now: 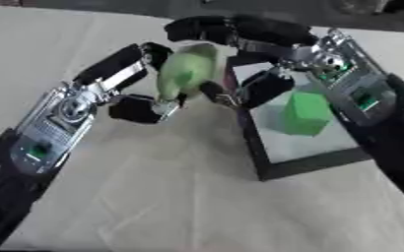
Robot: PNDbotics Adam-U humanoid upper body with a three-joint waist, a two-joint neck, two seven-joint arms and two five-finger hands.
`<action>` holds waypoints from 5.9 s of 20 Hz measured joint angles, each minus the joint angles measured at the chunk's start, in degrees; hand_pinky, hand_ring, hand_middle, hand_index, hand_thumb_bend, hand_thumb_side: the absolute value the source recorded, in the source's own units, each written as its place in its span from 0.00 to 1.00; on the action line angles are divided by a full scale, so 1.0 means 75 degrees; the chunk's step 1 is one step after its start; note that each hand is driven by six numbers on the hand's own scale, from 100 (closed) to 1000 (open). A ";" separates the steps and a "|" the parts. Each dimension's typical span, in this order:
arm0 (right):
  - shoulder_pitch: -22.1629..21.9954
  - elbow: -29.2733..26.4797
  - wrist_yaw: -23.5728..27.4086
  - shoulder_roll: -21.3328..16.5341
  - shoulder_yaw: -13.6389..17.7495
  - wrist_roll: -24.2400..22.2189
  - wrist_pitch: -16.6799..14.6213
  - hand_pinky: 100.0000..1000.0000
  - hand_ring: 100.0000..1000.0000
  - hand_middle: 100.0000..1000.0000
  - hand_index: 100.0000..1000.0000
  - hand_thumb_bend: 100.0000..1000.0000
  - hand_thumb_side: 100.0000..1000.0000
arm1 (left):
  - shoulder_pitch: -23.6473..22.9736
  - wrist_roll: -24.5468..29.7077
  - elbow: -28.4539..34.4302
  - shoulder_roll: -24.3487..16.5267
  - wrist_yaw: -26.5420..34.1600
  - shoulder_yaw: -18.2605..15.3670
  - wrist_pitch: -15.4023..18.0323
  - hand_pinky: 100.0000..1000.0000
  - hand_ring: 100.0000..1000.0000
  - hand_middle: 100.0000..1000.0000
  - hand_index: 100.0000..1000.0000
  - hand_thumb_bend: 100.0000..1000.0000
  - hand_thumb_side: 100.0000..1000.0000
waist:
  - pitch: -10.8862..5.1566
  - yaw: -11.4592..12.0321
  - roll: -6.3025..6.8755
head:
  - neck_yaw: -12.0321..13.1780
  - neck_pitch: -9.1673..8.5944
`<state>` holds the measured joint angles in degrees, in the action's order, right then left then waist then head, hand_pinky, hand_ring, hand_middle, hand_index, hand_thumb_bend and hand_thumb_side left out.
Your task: Pick up the objects with one hand, pass them to the other hand, and then place them into the box on the other side of the table.
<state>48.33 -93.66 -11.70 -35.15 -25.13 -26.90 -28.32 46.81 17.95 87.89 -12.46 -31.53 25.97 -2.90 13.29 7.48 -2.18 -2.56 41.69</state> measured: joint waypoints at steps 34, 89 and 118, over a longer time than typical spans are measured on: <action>-0.0005 0.0057 -0.0348 0.0013 -0.0044 0.0377 0.0253 0.95 0.97 1.00 0.83 0.00 0.12 | 0.0005 -0.0141 0.0232 0.0003 -0.0102 0.0153 0.0145 0.73 0.70 0.58 0.44 0.00 0.25 | 0.0020 0.0113 0.0000 | 0.0064 0.0000; -0.0367 0.0000 0.1256 -0.0474 0.0291 0.0326 0.1049 0.88 0.80 0.89 0.64 0.00 0.13 | -0.0476 -0.1332 0.0178 -0.0246 -0.0792 0.0183 -0.0843 0.77 0.77 0.71 0.81 1.00 0.74 | 0.0010 -0.0190 0.0003 | -0.0036 0.0038; -0.2281 0.0781 -0.0105 -0.1394 0.1847 0.2343 0.1138 0.88 0.80 0.94 0.67 0.00 0.12 | -0.0859 -0.1504 0.0232 -0.0559 -0.0690 0.0043 -0.0983 0.77 0.78 0.72 0.81 1.00 0.75 | -0.0019 -0.0480 0.0213 | -0.0272 0.0078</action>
<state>31.22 -87.80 -12.49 -45.60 -11.28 -9.33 -19.79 40.37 6.67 89.64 -16.65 -36.70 26.29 -10.28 13.15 3.87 -0.59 -4.60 42.28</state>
